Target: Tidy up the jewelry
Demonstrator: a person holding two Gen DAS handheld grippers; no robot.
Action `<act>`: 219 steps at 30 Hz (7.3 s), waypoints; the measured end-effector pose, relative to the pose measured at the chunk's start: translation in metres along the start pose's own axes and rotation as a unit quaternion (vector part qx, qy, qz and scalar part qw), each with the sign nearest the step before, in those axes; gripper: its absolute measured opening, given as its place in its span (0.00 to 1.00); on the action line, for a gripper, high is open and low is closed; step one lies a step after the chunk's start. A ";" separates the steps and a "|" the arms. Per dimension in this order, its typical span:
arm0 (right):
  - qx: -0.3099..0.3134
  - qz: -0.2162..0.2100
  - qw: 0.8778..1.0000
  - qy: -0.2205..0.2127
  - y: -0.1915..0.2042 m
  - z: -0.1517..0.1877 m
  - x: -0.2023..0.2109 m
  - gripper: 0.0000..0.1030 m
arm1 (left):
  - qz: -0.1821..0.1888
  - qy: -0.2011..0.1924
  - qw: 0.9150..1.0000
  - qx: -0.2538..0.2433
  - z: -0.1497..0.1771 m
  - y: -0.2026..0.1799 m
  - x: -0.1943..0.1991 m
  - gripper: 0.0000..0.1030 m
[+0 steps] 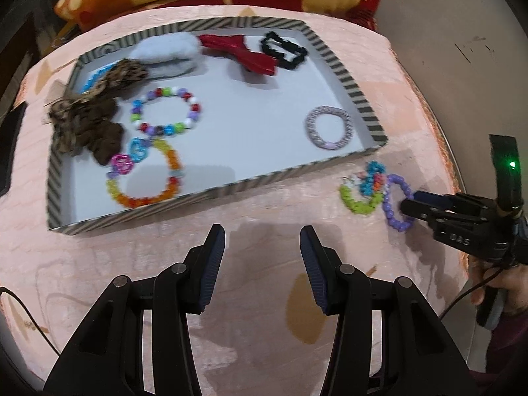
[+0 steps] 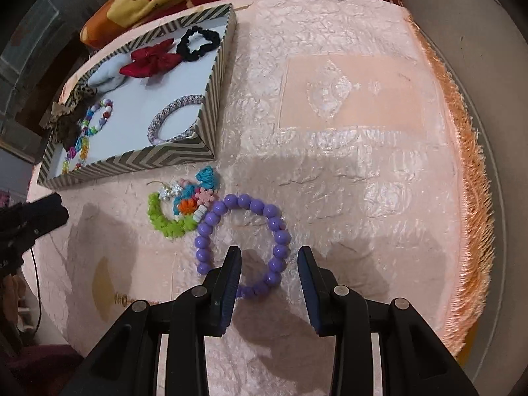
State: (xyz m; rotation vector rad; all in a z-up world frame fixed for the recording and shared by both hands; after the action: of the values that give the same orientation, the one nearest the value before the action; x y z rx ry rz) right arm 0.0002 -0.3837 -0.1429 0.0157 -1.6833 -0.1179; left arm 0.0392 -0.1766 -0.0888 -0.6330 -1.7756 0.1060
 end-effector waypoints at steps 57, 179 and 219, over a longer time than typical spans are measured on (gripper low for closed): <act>0.013 0.046 0.998 -0.032 -0.042 0.020 0.004 0.08 | 0.038 0.058 0.997 -0.039 -0.018 -0.073 -0.088 0.11; 0.002 -0.016 0.988 -0.156 0.117 -0.102 0.070 0.66 | -0.137 -0.117 0.982 0.047 -0.044 0.077 0.074 0.59; 0.003 0.005 0.988 -0.155 0.129 -0.075 0.084 0.76 | -0.169 -0.137 0.975 0.055 -0.014 0.082 0.104 0.59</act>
State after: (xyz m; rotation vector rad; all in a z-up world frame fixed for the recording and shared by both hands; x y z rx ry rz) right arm 0.0725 -0.2671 -0.0404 -0.0069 -1.9953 -0.1134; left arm 0.0647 -0.0617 -0.0258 -0.2372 -2.1039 0.0587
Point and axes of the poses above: each gripper's, at about its wrist camera, not at the fingertips, and x roughly against the way its jaws point, y to its left, z to its underside, the point moved 9 cm from there along -x, roughly the way its jaws point, and after that the axes turned 12 degrees about z, right-handed, at the moved point
